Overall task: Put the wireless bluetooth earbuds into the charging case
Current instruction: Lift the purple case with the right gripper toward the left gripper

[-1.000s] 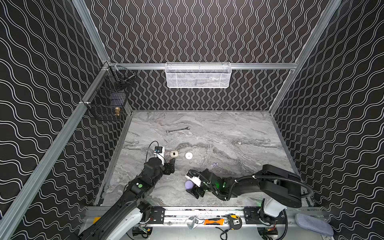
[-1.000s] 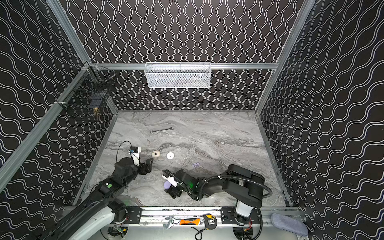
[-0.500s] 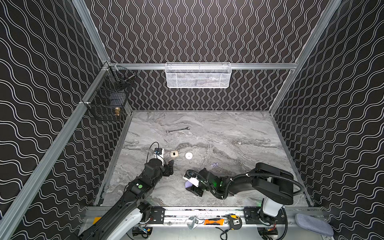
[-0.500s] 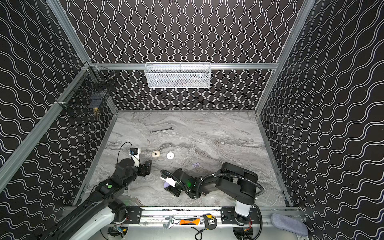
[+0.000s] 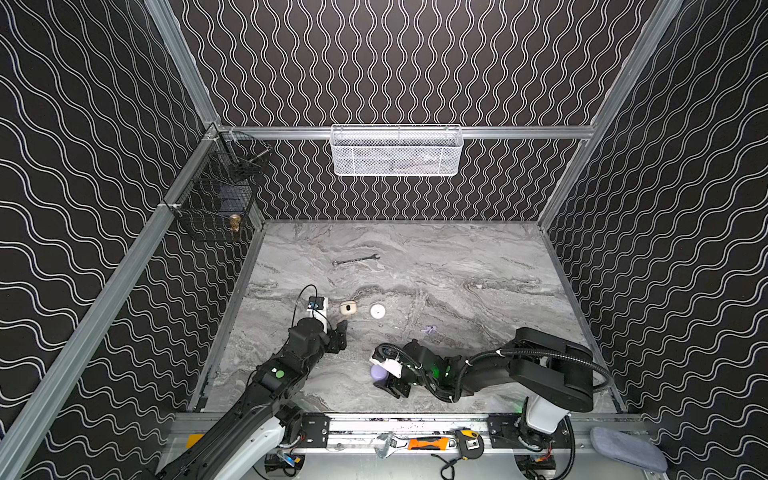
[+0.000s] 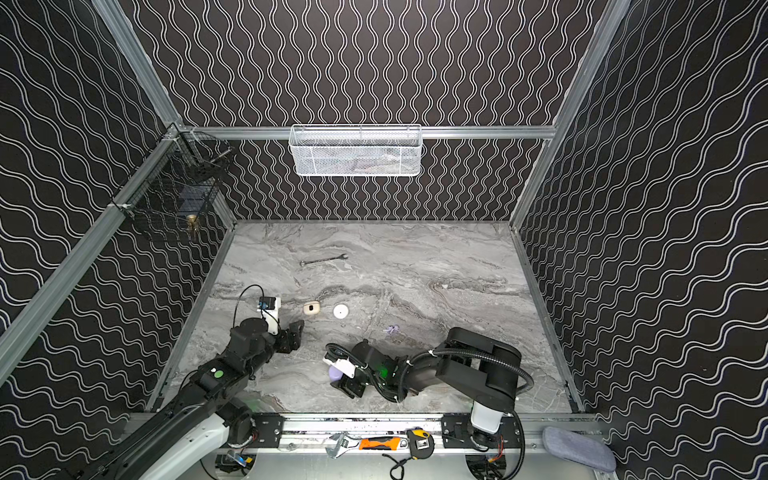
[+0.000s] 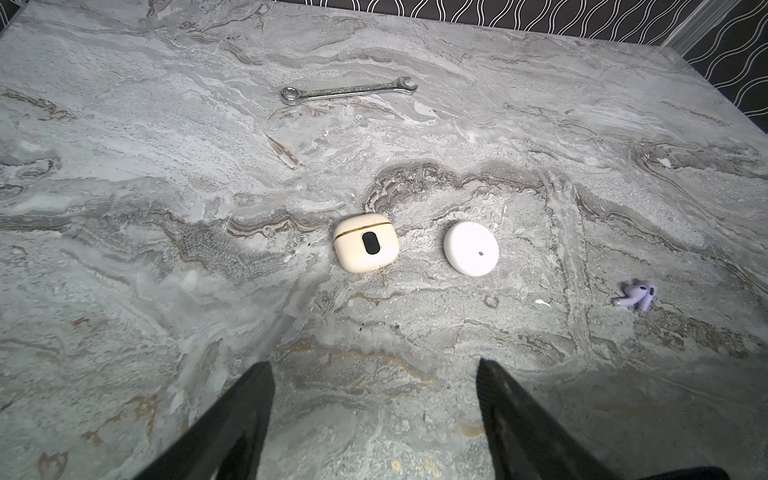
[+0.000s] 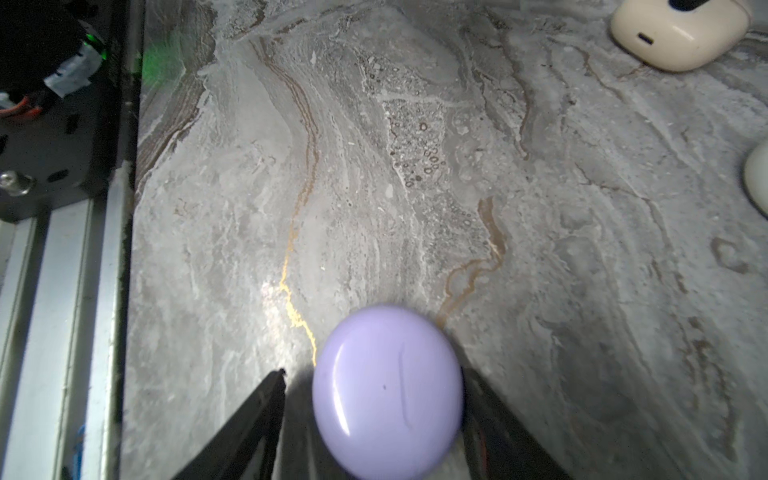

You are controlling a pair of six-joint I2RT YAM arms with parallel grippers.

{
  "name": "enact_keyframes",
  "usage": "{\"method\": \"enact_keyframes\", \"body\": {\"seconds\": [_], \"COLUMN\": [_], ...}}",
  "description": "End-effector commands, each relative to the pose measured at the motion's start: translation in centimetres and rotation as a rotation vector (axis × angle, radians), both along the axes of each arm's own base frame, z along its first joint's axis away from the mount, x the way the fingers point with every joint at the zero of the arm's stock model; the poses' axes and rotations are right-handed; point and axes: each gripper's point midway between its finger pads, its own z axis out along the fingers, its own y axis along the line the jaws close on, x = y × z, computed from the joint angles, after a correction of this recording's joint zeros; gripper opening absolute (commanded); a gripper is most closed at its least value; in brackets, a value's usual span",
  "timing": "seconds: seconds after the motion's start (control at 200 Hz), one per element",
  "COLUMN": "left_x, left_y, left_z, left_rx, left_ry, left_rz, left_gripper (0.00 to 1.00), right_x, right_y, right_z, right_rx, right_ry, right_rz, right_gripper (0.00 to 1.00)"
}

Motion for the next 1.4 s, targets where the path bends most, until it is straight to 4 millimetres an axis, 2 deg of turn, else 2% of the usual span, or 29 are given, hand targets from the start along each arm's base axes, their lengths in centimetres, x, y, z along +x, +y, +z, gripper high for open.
{"method": "enact_keyframes", "body": {"seconds": [0.0,0.2,0.3,0.4,0.47,0.601,0.706,0.826,0.926,1.021,1.176,1.311,1.391], "left_x": [0.2,0.1,0.4,0.8,0.8,0.6,-0.7,-3.7,-6.5,-8.5,-10.1,-11.2,-11.9], "left_y": [-0.3,-0.7,-1.4,-2.9,-3.7,-3.8,-5.2,-7.5,-8.5,-8.6,-7.6,-8.0,-8.5], "left_z": [0.6,0.7,1.7,4.5,7.4,13.4,17.7,20.6,21.8,22.4,21.5,20.2,20.2], "left_rx": [-0.011,-0.023,-0.037,-0.086,-0.128,-0.167,-0.224,-0.328,-0.393,-0.435,-0.431,-0.480,-0.516], "left_ry": [-0.020,-0.023,-0.034,-0.065,-0.111,-0.225,-0.272,-0.281,-0.279,-0.291,-0.282,-0.257,-0.255], "left_rz": [-0.015,-0.035,-0.062,-0.121,-0.156,-0.183,-0.288,-0.474,-0.604,-0.666,-0.661,-0.707,-0.754], "left_gripper": [0.78,0.74,0.71,0.67,0.67,0.67,0.64,0.62,0.62,0.63,0.65,0.66,0.66], "right_x": [-0.3,-0.3,0.2,1.1,2.3,4.6,5.5,5.2,4.5,4.3,4.0,3.2,2.2], "right_y": [-0.4,-0.4,-0.3,0.5,0.5,0.2,0.0,-0.2,-0.9,-1.7,-2.4,-3.2,-3.2], "right_z": [-1.4,-0.7,0.9,4.6,7.5,15.0,20.1,24.9,27.8,29.3,30.1,31.5,32.3], "right_rx": [-0.059,-0.037,0.030,0.136,0.201,0.363,0.444,0.506,0.552,0.562,0.540,0.557,0.566], "right_ry": [0.007,-0.021,-0.055,-0.113,-0.185,-0.367,-0.508,-0.658,-0.780,-0.875,-0.935,-0.973,-0.970], "right_rz": [0.008,0.001,-0.029,-0.056,-0.111,-0.185,-0.189,-0.157,-0.126,-0.118,-0.111,-0.095,-0.047], "right_gripper": [0.64,0.49,0.46,0.39,0.38,0.34,0.34,0.33,0.33,0.33,0.31,0.31,0.31]}}
